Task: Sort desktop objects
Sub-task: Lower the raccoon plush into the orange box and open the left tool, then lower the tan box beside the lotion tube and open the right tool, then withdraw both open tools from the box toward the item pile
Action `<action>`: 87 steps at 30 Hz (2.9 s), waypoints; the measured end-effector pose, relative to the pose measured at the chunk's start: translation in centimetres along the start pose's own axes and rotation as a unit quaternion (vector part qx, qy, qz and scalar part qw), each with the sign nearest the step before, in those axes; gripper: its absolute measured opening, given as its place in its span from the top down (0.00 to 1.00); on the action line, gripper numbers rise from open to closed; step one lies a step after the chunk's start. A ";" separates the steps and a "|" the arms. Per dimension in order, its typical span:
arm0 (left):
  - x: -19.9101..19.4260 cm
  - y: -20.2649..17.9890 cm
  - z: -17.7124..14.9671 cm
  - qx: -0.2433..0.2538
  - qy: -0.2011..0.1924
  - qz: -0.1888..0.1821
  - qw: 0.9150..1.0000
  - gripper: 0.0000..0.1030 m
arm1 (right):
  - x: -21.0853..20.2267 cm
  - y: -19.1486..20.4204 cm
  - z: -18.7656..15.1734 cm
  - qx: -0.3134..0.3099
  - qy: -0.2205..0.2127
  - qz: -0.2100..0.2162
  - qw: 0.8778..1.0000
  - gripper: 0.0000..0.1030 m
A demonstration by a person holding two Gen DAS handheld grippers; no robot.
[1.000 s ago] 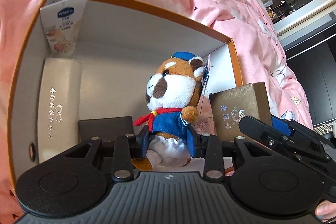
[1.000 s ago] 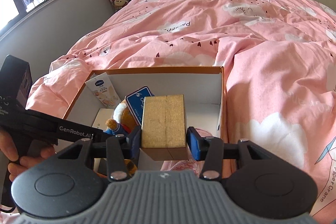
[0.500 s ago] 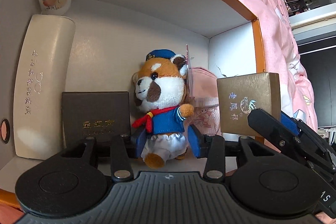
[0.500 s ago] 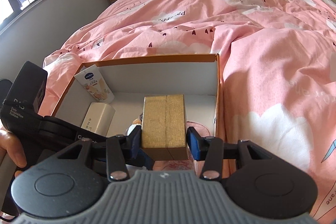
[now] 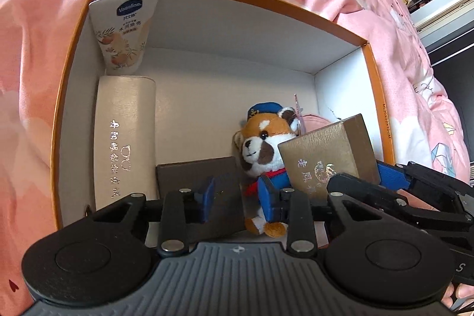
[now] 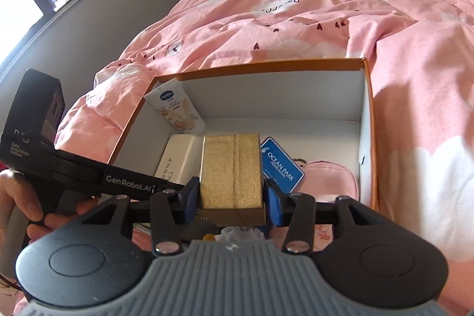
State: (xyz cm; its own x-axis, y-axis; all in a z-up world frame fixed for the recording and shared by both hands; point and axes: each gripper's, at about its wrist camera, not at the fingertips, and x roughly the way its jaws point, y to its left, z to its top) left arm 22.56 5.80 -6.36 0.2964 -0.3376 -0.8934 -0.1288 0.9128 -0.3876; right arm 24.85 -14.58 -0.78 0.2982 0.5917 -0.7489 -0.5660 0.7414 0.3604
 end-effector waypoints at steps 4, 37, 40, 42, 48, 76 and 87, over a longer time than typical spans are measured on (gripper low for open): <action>0.4 0.2 -0.3 0.005 0.002 0.003 1.000 0.64 | 0.9 -0.5 -0.4 0.016 0.017 0.006 1.000 0.52; -7.9 5.3 3.6 0.080 -0.127 0.088 0.985 0.64 | 14.0 6.2 7.6 -0.283 0.108 -0.046 0.952 0.54; -7.4 5.9 3.9 0.070 -0.125 0.078 0.987 0.64 | 14.9 6.9 7.5 -0.328 0.112 -0.048 0.937 0.54; -7.1 6.2 4.0 0.064 -0.124 0.074 0.987 0.64 | 15.3 7.3 7.3 -0.352 0.111 -0.040 0.929 0.54; -6.5 6.4 4.2 0.056 -0.118 0.070 0.989 0.64 | 16.2 7.8 7.3 -0.378 0.111 -0.040 0.918 0.52; -5.5 6.9 4.0 0.047 -0.108 0.071 0.990 0.64 | 15.7 7.8 4.9 -0.403 0.079 -0.063 0.910 0.85; -5.3 6.6 4.0 0.054 -0.114 0.058 0.990 0.67 | 16.0 7.9 4.8 -0.408 0.079 -0.051 0.908 0.85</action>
State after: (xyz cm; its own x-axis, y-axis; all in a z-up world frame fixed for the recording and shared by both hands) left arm 23.90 14.55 -3.30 0.4938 -0.1793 -0.8509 -0.0765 0.9658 -0.2479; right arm 28.82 2.26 -7.27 0.3031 0.4331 -0.8488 -0.9421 0.2704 -0.1984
